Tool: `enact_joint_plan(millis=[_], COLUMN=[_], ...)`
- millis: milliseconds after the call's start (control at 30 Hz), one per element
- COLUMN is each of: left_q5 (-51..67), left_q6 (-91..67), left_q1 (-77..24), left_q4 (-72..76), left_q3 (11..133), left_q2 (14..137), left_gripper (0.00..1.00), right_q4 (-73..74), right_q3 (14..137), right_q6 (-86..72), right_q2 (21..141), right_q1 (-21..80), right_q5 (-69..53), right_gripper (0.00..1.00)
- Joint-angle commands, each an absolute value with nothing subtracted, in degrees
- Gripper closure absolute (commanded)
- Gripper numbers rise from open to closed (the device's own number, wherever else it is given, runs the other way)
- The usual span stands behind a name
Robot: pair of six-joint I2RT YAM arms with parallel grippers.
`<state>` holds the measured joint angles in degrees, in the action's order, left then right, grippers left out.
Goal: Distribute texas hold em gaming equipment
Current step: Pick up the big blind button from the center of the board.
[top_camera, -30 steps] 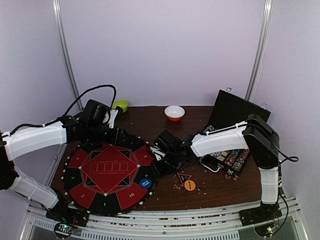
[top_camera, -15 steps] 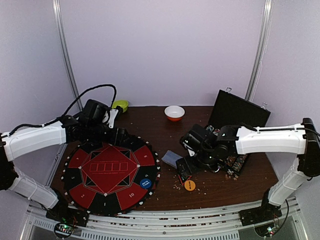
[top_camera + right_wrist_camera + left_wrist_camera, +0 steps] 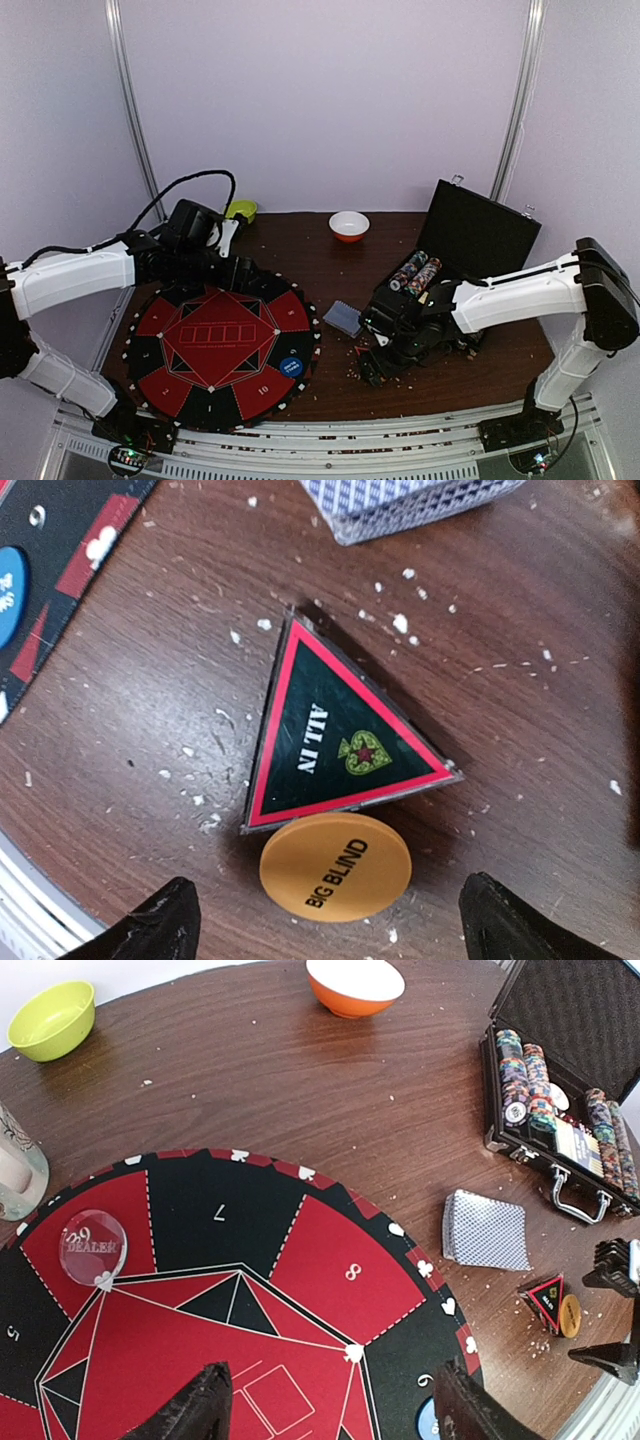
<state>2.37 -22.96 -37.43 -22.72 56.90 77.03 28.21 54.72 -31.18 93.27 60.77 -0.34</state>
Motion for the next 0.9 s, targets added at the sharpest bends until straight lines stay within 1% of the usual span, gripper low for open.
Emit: enact_joint_plan(millis=[0,67,267,333,600,867], left_q5=[3.1,2.9,2.7,2.5,2.2,1.9], left_q6=[-21.9,-21.8,-21.4,-21.3,-20.8,-20.4], left_q1=[-37.2,-37.2,-37.3,-37.3,-37.2,-37.3], left_q4=[-21.9,-21.8,-21.8,-21.8,-21.8,-21.9], left_q3=[58.9,58.9,59.0,58.9,58.7,58.5], left_q2=[77.8,77.9,78.1,77.9,78.0,77.5], left_gripper=[0.29,0.29,0.29,0.29,0.28,0.28], right_q4=[27.6,28.4,29.9,30.9,31.0,32.5], right_q3=[54.2,54.5,55.7,56.2,56.8,58.2], right_q6=[-28.9,-28.5,-27.8,-27.8,-27.8,-27.6], right_q2=[95.6,96.8,100.0,100.6,100.9,100.1], right_q1=[61.0,61.0,61.6,62.2,62.8,63.3], right_q5=[-1.2,-0.1,0.9,1.7,1.7,2.2], right_gripper=[0.09,0.12,0.27,0.29,0.48,0.62])
